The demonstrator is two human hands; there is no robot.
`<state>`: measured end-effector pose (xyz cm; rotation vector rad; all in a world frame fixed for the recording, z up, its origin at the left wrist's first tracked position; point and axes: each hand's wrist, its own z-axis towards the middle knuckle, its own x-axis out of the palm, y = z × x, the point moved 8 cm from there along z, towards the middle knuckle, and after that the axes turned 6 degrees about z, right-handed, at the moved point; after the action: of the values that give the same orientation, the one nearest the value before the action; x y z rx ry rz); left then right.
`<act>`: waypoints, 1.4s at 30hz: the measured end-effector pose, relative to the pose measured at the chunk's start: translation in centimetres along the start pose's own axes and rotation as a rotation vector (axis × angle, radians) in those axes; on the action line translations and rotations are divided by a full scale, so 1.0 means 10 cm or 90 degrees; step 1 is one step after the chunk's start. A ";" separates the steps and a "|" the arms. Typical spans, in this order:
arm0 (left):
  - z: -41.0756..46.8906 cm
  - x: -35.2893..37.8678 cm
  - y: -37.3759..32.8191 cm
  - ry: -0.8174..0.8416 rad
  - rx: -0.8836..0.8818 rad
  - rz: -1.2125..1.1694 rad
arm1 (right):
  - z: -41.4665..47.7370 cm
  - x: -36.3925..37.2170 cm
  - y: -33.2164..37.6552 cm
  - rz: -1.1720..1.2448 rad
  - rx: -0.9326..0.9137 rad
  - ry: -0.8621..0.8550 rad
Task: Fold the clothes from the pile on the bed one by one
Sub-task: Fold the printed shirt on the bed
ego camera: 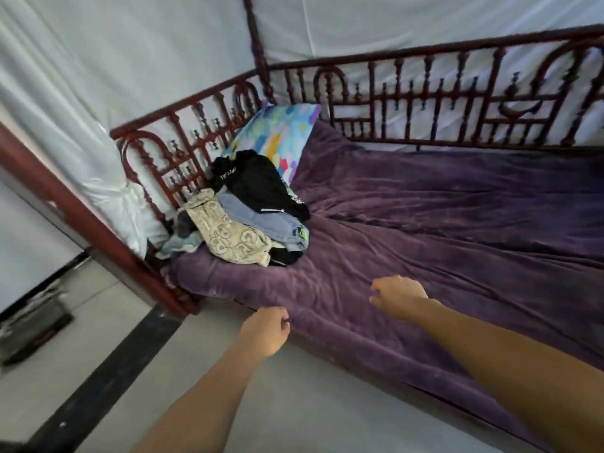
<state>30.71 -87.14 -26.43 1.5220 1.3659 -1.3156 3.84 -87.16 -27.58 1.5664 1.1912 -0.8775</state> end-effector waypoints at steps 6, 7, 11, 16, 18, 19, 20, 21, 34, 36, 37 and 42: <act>0.46 -0.27 0.81 -0.016 -0.012 -0.030 | 0.76 -0.11 0.85 -0.018 -0.046 0.003; 0.56 -0.29 0.90 -0.018 -0.012 -0.034 | 0.91 -0.12 0.93 -0.017 -0.047 0.003; 1.05 -0.40 1.27 -0.006 -0.019 -0.032 | 1.61 -0.08 1.14 -0.004 -0.036 0.012; 1.88 -0.59 1.85 0.021 -0.051 -0.020 | 2.69 0.08 1.44 0.012 -0.045 0.056; 2.17 -0.65 2.10 0.051 -0.061 -0.007 | 3.05 0.15 1.60 0.024 -0.040 0.093; 2.32 -0.69 2.23 0.058 -0.070 -0.003 | 3.22 0.16 1.68 0.027 -0.043 0.107; 2.48 -0.75 2.36 0.059 -0.080 -0.003 | 3.39 0.16 1.77 0.028 -0.047 0.114; 2.62 -0.81 2.49 0.057 -0.090 -0.006 | 3.56 0.15 1.85 0.029 -0.050 0.117; 4.08 -0.33 3.67 0.182 -0.039 -0.002 | 4.93 0.84 2.45 0.102 0.072 0.221; 4.35 -0.12 3.69 0.224 0.034 0.023 | 5.03 1.08 2.40 0.183 0.185 0.224; 4.47 -0.02 3.69 0.245 0.071 0.036 | 5.07 1.20 2.38 0.240 0.252 0.209; 4.95 0.35 3.80 0.308 0.240 0.143 | 5.25 1.78 2.51 0.492 0.540 0.179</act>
<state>56.00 -140.57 -46.63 2.2941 1.2145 -1.1493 32.91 -134.24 -52.90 2.6404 0.2520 -0.6562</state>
